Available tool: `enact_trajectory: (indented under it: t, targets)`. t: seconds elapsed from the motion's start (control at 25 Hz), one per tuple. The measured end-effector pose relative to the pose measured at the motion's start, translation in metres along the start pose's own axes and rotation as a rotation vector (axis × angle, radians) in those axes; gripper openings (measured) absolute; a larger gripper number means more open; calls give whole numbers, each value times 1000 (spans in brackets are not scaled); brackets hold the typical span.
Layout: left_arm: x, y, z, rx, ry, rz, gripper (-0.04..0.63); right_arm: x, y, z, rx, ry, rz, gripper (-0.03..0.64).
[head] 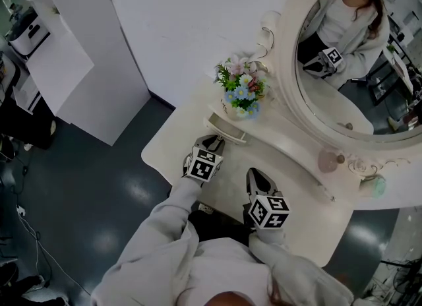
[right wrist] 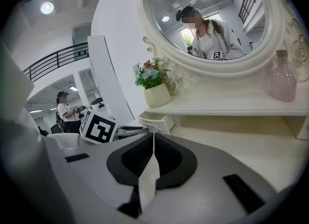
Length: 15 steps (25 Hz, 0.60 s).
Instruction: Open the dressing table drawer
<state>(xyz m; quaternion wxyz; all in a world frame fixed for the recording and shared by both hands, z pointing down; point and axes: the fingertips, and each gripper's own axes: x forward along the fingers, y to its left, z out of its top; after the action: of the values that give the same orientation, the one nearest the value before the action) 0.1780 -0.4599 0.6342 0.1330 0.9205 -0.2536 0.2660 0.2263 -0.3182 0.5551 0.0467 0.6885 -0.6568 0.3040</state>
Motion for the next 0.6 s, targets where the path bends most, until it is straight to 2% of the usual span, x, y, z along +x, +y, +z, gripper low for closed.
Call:
enact_trajectory:
  t: [0.6]
  targets:
    - [-14,-3,-10,20,4,15,100,-15,5,-11,12,-17,-1,37]
